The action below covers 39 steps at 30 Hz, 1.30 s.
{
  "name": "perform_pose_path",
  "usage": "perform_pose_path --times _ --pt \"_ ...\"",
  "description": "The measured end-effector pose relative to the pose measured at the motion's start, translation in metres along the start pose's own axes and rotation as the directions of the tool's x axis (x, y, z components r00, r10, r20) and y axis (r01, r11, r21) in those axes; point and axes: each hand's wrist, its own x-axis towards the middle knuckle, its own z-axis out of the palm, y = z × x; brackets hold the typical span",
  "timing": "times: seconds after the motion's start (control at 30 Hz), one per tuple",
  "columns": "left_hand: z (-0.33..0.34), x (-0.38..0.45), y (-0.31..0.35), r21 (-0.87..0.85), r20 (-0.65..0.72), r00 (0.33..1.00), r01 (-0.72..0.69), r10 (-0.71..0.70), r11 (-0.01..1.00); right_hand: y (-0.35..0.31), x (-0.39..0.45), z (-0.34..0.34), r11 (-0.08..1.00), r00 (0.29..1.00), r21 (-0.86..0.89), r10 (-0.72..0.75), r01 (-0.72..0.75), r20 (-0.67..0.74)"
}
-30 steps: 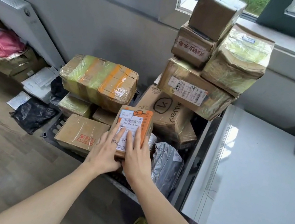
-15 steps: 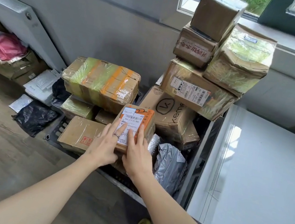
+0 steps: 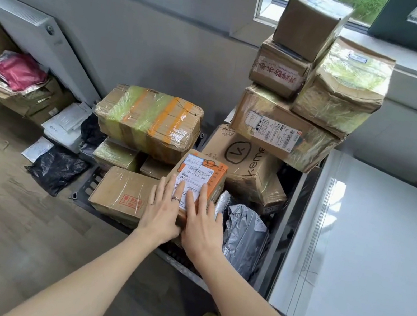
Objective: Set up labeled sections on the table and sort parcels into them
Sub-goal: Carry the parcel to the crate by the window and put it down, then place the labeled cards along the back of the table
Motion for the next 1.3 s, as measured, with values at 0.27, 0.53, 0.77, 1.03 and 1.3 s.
perform_pose_path --times 0.27,0.53,0.77,1.03,1.3 --pt "-0.036 0.003 0.025 -0.048 -0.040 0.983 -0.179 0.177 0.983 0.026 -0.005 -0.051 0.999 0.996 -0.032 -0.009 0.006 -0.094" --pt "-0.066 0.018 0.127 -0.154 -0.202 0.921 -0.365 0.332 0.918 0.104 -0.032 -0.115 0.995 0.972 0.037 0.098 -0.093 -0.216" --pt "-0.074 0.029 0.268 -0.189 -0.245 0.870 -0.475 0.427 0.859 0.225 -0.091 -0.158 0.924 0.863 0.121 0.382 -0.363 -0.330" --pt "-0.051 0.043 0.435 -0.266 -0.185 0.875 -0.483 0.448 0.834 0.370 -0.136 -0.177 0.842 0.786 0.155 0.539 -0.517 -0.303" --pt "-0.015 0.080 0.576 -0.453 -0.025 0.948 -0.294 0.318 0.841 0.520 -0.143 -0.171 0.771 0.744 0.287 0.630 -0.568 -0.222"
